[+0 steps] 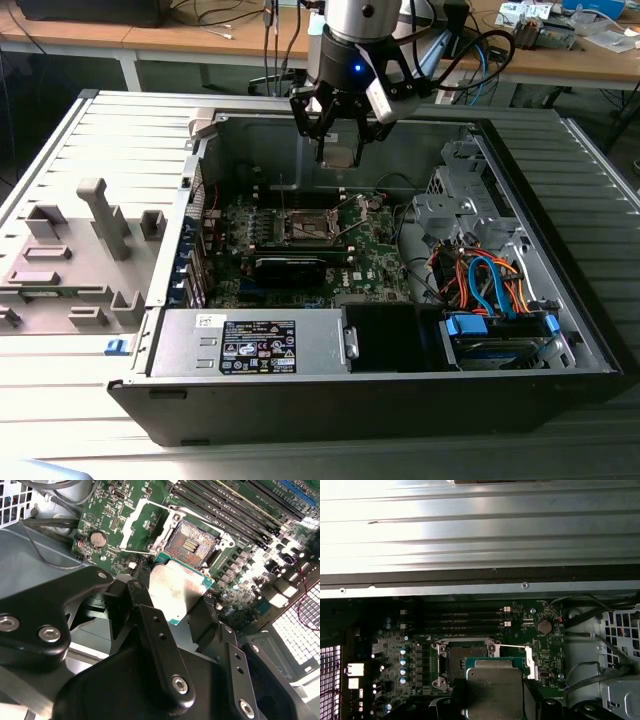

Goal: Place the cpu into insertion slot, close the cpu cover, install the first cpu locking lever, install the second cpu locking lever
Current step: 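Place the cpu into insertion slot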

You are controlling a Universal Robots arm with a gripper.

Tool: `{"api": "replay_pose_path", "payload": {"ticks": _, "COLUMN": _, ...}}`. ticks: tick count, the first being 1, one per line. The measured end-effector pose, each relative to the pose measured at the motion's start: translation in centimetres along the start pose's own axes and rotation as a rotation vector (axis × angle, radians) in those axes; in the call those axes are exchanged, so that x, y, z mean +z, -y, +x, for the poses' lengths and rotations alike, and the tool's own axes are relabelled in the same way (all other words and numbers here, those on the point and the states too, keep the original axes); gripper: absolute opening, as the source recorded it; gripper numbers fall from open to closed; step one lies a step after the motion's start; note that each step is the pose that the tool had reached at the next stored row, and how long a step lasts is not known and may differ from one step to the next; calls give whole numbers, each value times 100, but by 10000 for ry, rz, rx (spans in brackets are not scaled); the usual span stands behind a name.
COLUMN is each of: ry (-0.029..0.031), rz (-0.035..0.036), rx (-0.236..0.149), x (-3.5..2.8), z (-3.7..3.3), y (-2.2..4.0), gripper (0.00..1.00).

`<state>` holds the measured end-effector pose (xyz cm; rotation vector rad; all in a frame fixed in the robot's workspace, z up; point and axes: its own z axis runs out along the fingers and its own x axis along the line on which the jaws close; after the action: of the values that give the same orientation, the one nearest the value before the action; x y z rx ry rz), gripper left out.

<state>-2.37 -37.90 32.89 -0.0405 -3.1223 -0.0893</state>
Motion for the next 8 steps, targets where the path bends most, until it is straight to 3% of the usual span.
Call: {"api": "replay_pose_path", "payload": {"ticks": 8, "ry": 0, "rz": 3, "rx": 0, "x": 7, "z": -1, "y": 23, "gripper": 55}}
